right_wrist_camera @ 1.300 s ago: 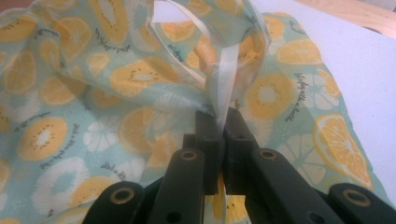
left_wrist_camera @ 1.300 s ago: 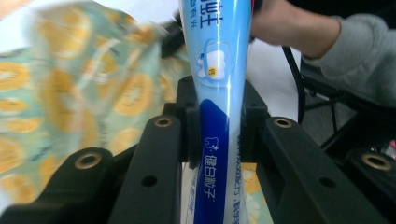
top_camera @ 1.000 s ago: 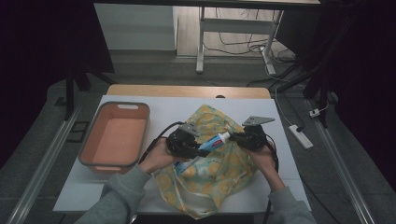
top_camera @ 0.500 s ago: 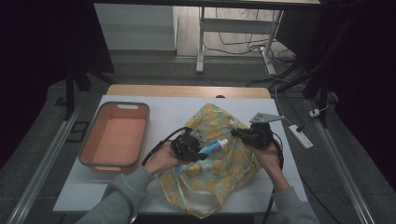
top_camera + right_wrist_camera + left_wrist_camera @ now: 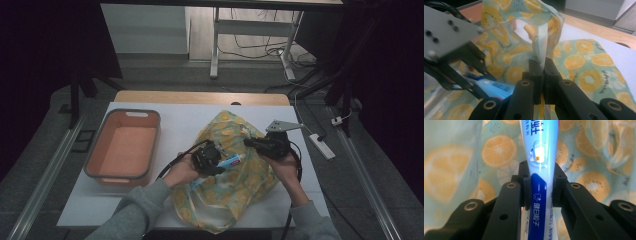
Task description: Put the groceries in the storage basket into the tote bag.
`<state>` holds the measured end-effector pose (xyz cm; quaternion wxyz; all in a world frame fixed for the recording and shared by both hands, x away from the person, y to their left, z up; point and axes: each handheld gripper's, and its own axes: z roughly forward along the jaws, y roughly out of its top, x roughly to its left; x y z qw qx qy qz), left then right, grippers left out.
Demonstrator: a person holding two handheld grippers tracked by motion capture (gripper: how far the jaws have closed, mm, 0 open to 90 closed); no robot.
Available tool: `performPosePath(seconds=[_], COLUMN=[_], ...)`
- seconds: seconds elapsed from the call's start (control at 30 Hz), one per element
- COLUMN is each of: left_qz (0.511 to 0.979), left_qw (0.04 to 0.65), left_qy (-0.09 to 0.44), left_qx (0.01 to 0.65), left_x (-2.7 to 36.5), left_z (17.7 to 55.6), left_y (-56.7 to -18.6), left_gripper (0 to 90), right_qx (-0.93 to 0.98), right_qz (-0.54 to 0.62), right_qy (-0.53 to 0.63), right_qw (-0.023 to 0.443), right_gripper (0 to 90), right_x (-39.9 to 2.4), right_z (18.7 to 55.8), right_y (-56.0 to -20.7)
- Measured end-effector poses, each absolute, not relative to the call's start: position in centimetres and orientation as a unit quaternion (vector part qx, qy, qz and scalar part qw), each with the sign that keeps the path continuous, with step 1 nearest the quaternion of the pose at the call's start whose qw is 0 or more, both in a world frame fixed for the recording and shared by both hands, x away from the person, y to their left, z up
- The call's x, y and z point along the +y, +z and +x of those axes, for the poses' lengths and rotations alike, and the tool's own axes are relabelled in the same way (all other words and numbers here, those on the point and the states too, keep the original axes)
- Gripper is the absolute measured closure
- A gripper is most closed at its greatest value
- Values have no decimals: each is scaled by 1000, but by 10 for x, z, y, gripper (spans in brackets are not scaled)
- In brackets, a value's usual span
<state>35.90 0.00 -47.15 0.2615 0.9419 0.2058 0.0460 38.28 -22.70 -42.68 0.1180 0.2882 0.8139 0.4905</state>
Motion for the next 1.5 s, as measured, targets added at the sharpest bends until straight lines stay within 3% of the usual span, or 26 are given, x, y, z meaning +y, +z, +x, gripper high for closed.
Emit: performPosePath(seconds=[0.6, 0.9, 0.97, 1.03, 1.1, 1.27, 1.5], left_qz=[944, 947, 947, 945, 946, 940, 915], left_qw=[242, 236, 240, 246, 249, 268, 332], left_qy=[88, 70, 65, 67, 66, 84, 85], left_qx=[206, 207, 206, 206, 197, 192, 214], left_x=[-43, -47, -46, -44, -41, -25, 26], left_z=[376, 381, 381, 378, 373, 357, 339], left_y=[-493, -502, -500, -495, -491, -472, -441], left_gripper=[744, 726, 661, 524, 468, 421, 402], right_qx=[818, 816, 817, 815, 816, 816, 818], right_qz=[277, 286, 286, 288, 288, 291, 293], right_qy=[493, 491, 489, 491, 490, 488, 484], right_qw=[111, 111, 111, 109, 109, 107, 102], right_gripper=[873, 873, 873, 873, 873, 873, 873], right_x=[-219, -224, -224, -224, -225, -226, -225], right_z=[378, 381, 381, 382, 382, 383, 384], right_y=[-424, -426, -426, -427, -427, -429, -434])
